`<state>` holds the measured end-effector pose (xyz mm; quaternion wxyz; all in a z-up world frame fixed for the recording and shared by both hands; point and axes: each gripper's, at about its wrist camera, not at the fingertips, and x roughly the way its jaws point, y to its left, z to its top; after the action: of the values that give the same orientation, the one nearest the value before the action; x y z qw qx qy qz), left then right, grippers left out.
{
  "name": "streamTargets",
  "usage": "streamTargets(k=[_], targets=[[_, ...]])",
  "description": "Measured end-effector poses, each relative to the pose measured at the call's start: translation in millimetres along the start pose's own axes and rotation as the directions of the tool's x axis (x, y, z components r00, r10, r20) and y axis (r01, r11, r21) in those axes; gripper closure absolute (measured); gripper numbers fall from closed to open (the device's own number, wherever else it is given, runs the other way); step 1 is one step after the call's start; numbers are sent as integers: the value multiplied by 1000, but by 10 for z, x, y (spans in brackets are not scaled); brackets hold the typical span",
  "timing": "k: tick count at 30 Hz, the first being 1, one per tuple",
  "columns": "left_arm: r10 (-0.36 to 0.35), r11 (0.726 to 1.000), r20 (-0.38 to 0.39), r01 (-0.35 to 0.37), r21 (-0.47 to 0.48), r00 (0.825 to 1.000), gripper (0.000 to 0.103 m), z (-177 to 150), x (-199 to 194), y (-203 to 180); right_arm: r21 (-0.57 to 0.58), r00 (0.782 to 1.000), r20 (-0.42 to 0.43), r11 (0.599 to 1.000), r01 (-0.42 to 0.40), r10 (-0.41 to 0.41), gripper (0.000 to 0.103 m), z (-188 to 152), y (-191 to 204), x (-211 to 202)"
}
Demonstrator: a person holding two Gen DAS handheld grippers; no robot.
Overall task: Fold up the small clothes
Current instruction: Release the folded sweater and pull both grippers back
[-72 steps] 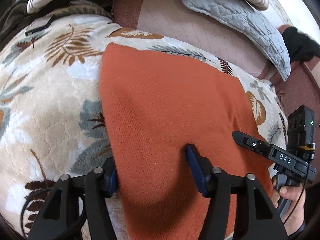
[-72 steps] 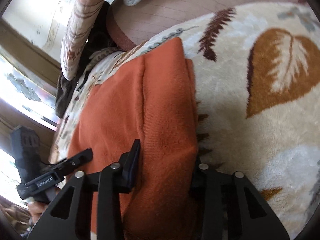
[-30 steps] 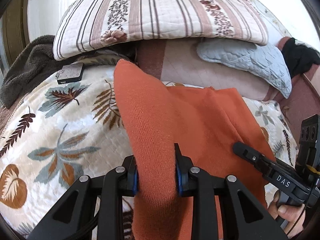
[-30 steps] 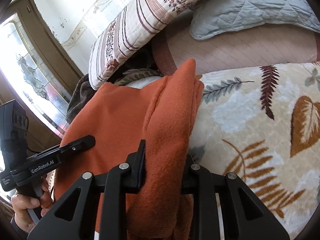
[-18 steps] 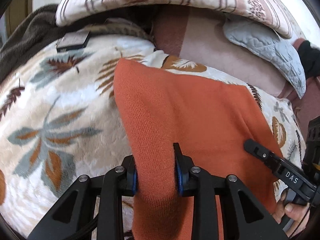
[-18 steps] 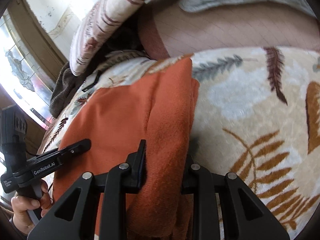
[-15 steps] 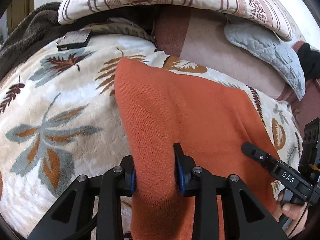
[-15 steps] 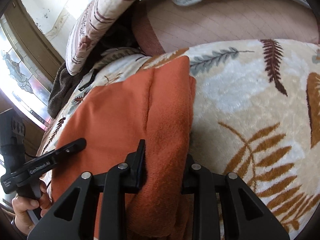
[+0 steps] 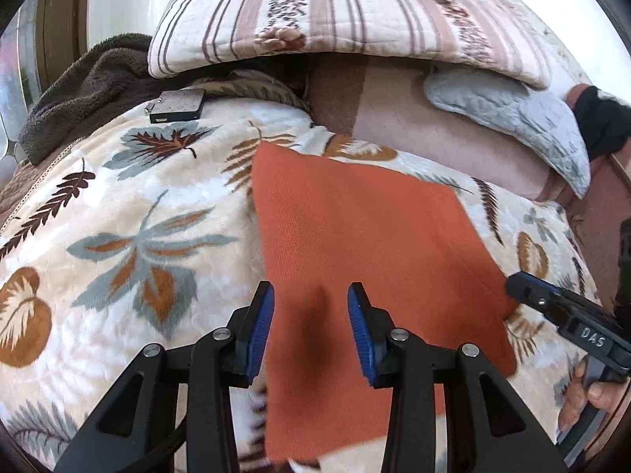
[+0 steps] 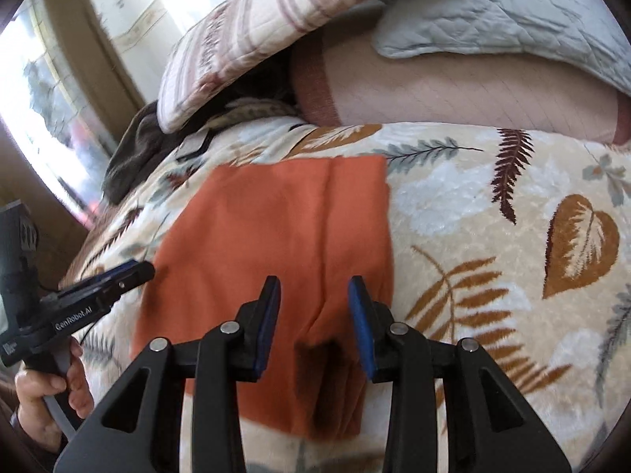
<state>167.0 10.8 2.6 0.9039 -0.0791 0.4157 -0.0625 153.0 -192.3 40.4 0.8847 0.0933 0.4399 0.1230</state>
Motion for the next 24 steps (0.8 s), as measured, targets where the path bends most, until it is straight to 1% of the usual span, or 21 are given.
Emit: streamTargets(k=[2,5,7,11,13,15,20,24], targets=[[-8,1000,-5,8,23,1000,64,-89,-56,-83,-18,1000,-15,1000,-8,8,66,-70,83,-18],[12,998,-19,-11,61,1000,64,-181,-17,-188,-42,1000,-21,999,-9,8,66,-160,161,-10],[22,998,-38,-19,61,999,64,-241,42,-193,-48,999,-34,999,-6,4,66,-203,183,40],[34,998,-69,-30,53,997,64,-349,210,-131,-75,996,-56,995,59,-63,66,-291,126,204],[39,998,-66,-35,61,997,64,-393,269,-119,-76,992,-69,992,101,-106,66,-346,55,297],[43,997,-58,-39,68,997,63,-425,308,-128,-61,991,-82,993,100,-105,66,-406,-38,386],[66,992,-40,-61,109,997,56,-450,351,-218,-64,990,-78,992,112,-117,66,-433,-51,456],[63,993,-35,-60,101,997,55,-454,326,-224,-55,991,-77,993,107,-111,65,-409,-49,416]])
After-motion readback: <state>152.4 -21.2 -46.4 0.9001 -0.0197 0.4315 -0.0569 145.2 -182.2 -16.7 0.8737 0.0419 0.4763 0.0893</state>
